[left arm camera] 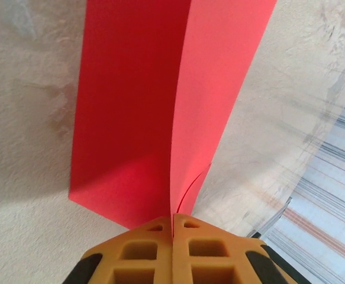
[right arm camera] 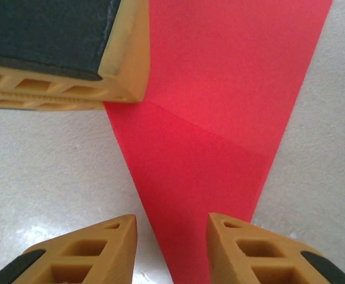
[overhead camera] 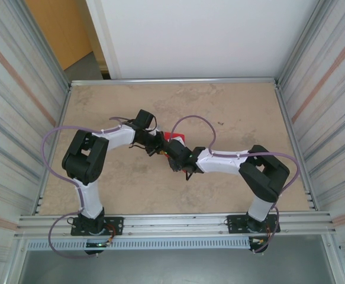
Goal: Fold a paper plane with a square sheet of paper (pick it up from the middle)
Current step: Fourth fold the wing at the center of the table.
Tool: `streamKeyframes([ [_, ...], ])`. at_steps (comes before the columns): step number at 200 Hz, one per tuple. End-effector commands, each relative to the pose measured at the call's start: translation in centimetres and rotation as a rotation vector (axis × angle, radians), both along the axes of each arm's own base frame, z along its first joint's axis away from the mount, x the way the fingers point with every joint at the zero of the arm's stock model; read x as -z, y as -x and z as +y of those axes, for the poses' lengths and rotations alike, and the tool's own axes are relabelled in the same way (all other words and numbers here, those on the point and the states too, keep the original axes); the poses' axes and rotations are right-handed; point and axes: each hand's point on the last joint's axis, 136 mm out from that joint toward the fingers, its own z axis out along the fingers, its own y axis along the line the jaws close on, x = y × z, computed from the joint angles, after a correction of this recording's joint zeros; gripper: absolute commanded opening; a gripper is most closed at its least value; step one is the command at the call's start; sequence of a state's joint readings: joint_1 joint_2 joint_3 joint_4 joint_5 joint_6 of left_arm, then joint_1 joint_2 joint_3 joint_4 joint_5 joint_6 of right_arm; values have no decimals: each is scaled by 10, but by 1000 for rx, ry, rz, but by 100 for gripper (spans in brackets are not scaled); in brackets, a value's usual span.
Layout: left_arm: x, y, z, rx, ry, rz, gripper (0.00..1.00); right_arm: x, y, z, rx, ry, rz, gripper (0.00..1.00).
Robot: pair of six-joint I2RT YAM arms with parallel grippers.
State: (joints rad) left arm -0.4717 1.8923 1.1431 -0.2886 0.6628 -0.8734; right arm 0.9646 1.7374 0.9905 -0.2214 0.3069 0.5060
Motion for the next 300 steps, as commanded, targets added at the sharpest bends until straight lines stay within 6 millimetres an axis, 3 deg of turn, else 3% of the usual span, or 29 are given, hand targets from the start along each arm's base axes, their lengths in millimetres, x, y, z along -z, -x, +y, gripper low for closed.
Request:
streamKeyframes([
  [1,-14,-1,-2,-19,3,-2,6,5,-7,2,5,17,-44,34],
  [152,-12,2,0,-12,-17,32,7,22,-9,-16,10,126,-69,30],
  [239,-9,1,0,4,-35,51,8,8,-13,-22,-26,186,-139,31],
  [300,-4,1,3,18,-53,69,8,9,-12,-23,-64,220,-153,30],
])
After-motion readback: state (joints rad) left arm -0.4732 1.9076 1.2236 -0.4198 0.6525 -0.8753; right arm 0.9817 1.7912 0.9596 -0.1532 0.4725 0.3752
